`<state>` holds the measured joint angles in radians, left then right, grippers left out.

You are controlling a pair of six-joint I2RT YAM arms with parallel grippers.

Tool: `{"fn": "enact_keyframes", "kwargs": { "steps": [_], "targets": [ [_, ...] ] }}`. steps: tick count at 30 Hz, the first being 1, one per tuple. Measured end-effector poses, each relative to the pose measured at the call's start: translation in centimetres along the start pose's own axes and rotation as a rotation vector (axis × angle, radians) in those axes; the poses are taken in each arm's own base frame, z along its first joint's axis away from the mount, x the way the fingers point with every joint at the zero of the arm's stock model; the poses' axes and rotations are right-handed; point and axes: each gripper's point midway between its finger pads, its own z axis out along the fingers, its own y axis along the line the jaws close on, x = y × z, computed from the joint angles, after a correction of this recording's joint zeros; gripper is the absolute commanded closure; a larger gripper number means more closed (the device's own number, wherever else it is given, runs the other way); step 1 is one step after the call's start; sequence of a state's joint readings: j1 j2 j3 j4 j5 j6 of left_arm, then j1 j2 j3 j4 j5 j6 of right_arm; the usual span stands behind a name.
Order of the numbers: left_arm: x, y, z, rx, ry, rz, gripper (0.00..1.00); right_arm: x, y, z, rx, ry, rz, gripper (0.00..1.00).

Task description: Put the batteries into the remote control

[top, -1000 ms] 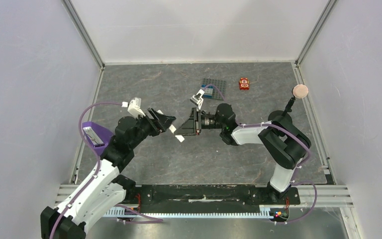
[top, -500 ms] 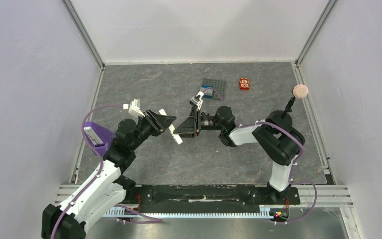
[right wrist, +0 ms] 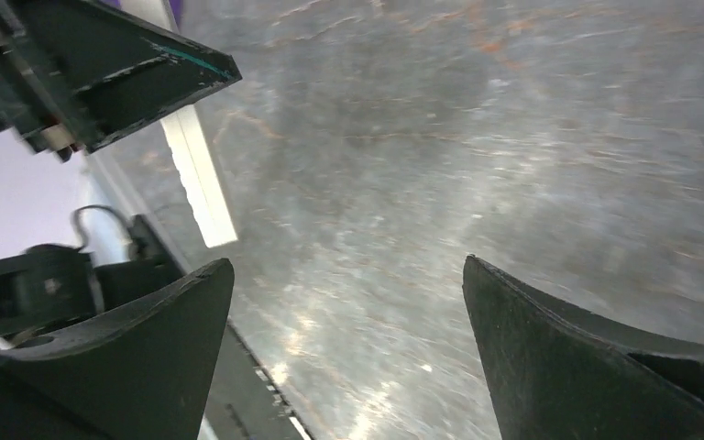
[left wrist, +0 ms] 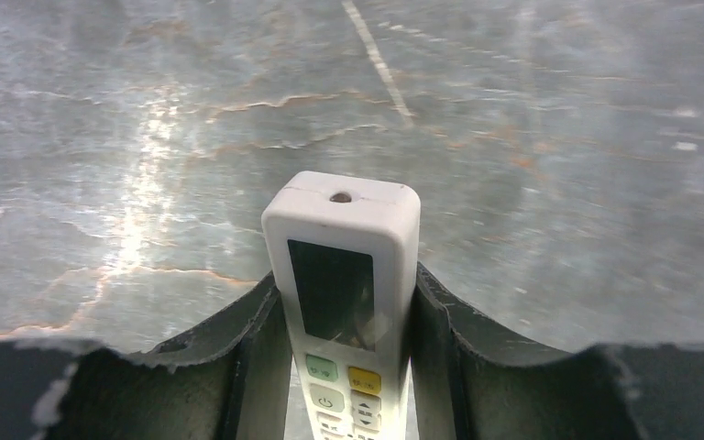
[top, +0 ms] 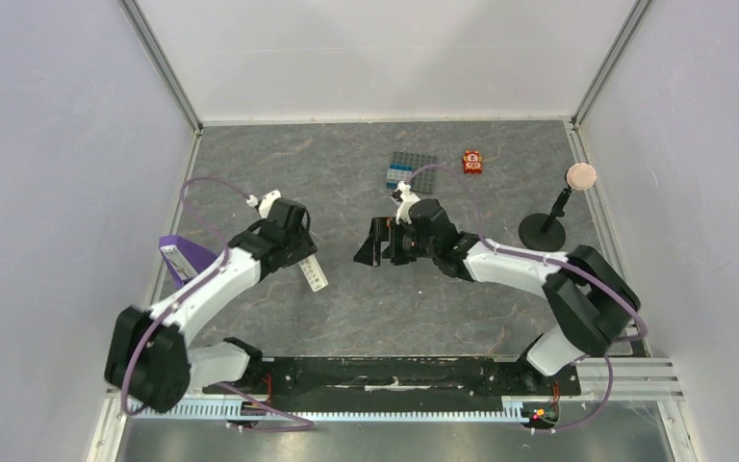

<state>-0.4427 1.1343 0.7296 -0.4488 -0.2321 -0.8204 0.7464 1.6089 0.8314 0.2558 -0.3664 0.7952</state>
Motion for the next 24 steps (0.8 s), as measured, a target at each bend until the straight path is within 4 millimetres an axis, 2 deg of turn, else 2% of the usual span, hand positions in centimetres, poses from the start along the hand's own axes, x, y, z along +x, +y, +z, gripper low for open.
{"fn": "enact_keyframes", "kwargs": {
  "steps": [4,8,13,19,24],
  "targets": [
    [1.2,2.5,2.8,-0.194,0.075,0.065,0.83,-1.4,-1.4,-2.3,0.149,-0.072,-0.106,0.02],
    [2.2,4.1,4.3,-0.297,0.121,0.108,0.76,-2.5,-2.3,-4.7,0.242,-0.138,-0.167,0.02],
    [2.6,5.1,5.2,-0.364,0.143,0.152,0.58,-1.8,-4.2,-7.1,0.350,-0.152,-0.193,0.02],
    [3.1,5.9,6.2,-0.409,0.168,0.182,0.25,-1.7,-5.3,-9.0,0.434,-0.157,-0.223,0.02],
    [2.9,6.1,6.1,-0.421,0.156,0.190,0.21,-2.2,-5.5,-10.9,0.476,-0.197,-0.250,0.02]
  ]
}}
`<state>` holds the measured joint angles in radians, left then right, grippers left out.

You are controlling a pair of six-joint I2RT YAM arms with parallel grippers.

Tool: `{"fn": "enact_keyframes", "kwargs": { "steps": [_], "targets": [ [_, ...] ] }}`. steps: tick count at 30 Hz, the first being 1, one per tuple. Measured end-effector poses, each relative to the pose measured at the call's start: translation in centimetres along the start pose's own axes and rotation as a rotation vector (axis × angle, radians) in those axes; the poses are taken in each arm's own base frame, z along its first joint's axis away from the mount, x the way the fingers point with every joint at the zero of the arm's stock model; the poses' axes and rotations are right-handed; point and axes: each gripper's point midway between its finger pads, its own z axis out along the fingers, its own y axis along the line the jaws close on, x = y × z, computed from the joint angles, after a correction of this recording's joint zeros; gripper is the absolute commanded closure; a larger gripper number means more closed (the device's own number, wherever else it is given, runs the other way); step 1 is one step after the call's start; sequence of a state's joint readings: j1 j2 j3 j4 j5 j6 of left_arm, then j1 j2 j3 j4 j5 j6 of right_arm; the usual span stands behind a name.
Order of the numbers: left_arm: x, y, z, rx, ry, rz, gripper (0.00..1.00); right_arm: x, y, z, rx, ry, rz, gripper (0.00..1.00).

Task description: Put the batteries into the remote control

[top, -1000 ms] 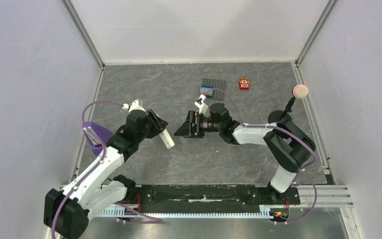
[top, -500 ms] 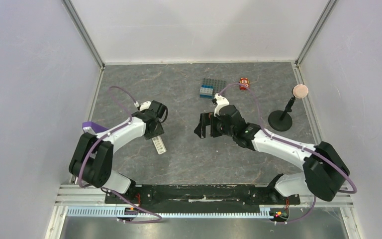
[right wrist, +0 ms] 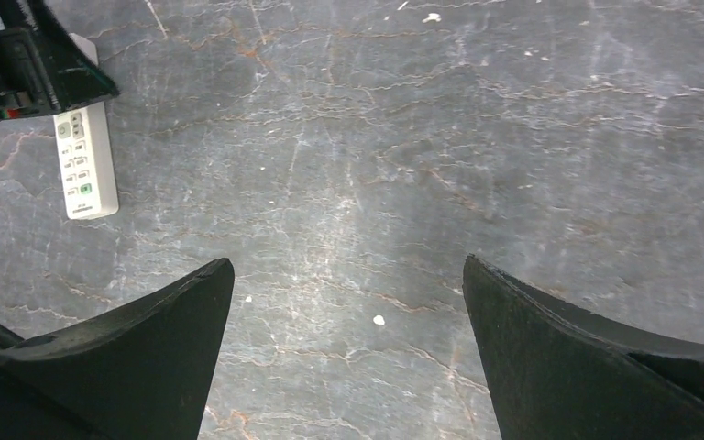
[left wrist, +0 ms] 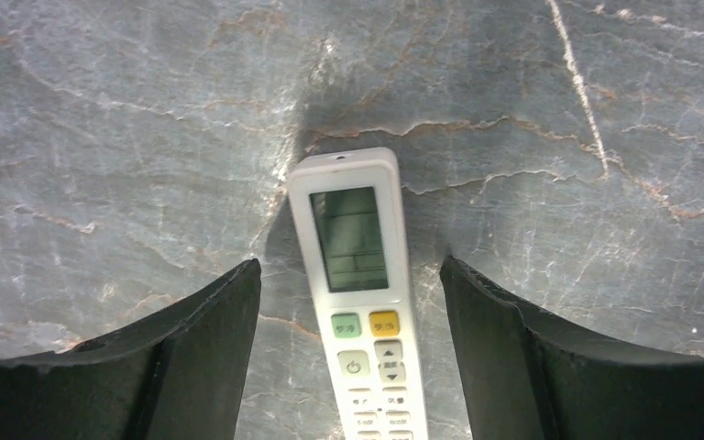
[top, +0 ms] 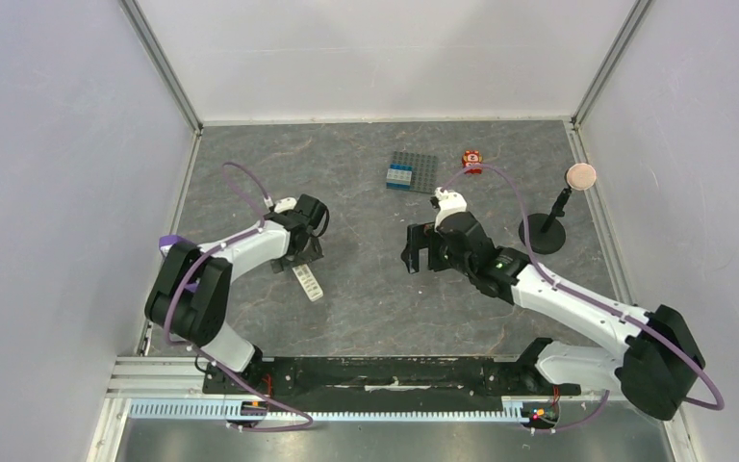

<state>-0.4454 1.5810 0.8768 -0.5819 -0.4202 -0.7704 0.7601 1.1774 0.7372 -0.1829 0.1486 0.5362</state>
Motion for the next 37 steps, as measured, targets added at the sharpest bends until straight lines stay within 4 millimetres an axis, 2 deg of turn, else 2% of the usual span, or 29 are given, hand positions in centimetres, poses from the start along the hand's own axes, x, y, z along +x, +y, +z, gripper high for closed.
{"fn": "enact_keyframes", "kwargs": {
  "steps": [3,6,12,15,19,25,30,37],
  "targets": [
    [0.0,0.6,-0.7,-0.014,-0.005,0.001,0.20,-0.3,-0.7,-0.8,0.030,-0.014,-0.010,0.02],
    [-0.7,1.0,-3.0,0.017,-0.043,-0.026,0.20,-0.7,-1.3,-1.8,0.054,-0.034,-0.020,0.02],
    [-3.4,1.9,-11.3,0.238,-0.190,-0.142,0.19,-3.1,-2.1,-4.8,0.083,-0.133,-0.034,0.02],
    [-4.0,2.5,-15.2,0.370,-0.252,-0.183,0.19,-5.5,-2.3,-7.4,0.086,-0.236,-0.032,0.02],
    [-4.3,4.3,-20.7,0.559,-0.374,-0.233,0.18,-9.6,-3.3,-12.2,0.126,-0.427,-0.014,0.02],
    [-4.4,8.1,-26.8,0.741,-0.586,-0.268,0.18,-13.1,-6.1,-18.0,0.248,-0.630,0.027,0.02],
    [-4.1,10.7,-28.8,0.776,-0.703,-0.276,0.18,-14.4,-8.4,-21.8,0.348,-0.745,0.064,0.02],
    [-4.0,12.0,-28.8,0.732,-0.726,-0.264,0.18,-15.0,-11.4,-26.3,0.476,-0.878,0.160,0.02]
  ]
}}
